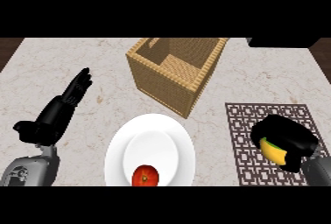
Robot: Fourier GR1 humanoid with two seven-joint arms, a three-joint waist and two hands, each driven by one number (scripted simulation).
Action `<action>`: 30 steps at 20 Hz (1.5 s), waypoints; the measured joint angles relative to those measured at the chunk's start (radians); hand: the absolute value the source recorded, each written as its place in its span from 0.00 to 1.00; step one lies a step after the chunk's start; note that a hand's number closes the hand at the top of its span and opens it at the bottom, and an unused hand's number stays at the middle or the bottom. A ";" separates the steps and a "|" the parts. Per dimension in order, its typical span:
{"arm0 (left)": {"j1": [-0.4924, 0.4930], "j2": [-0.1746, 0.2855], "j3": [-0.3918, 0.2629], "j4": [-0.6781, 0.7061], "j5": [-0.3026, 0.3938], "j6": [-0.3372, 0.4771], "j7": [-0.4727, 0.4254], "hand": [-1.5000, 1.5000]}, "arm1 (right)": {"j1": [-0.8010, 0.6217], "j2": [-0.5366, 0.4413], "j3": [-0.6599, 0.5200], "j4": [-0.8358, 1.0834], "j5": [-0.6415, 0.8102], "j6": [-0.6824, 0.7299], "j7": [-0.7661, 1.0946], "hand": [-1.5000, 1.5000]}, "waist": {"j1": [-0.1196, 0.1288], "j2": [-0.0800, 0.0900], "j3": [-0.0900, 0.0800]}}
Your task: Pick the lemon from the placemat and place it in the basket
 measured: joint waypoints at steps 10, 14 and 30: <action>0.001 0.003 0.001 0.008 0.001 -0.004 0.000 0.50 | -0.018 0.355 -0.016 -0.079 0.057 0.052 0.560 1.00 | 0.000 -0.005 0.001; -0.003 -0.001 -0.007 0.008 0.003 -0.010 0.001 0.50 | -0.033 0.427 0.005 -0.130 -0.034 -0.010 0.731 1.00 | 0.022 -0.004 0.018; -0.038 -0.022 -0.057 0.033 -0.006 -0.034 0.002 0.50 | -0.350 0.488 0.261 -0.323 -0.159 -0.505 1.502 1.00 | 0.105 -0.006 0.017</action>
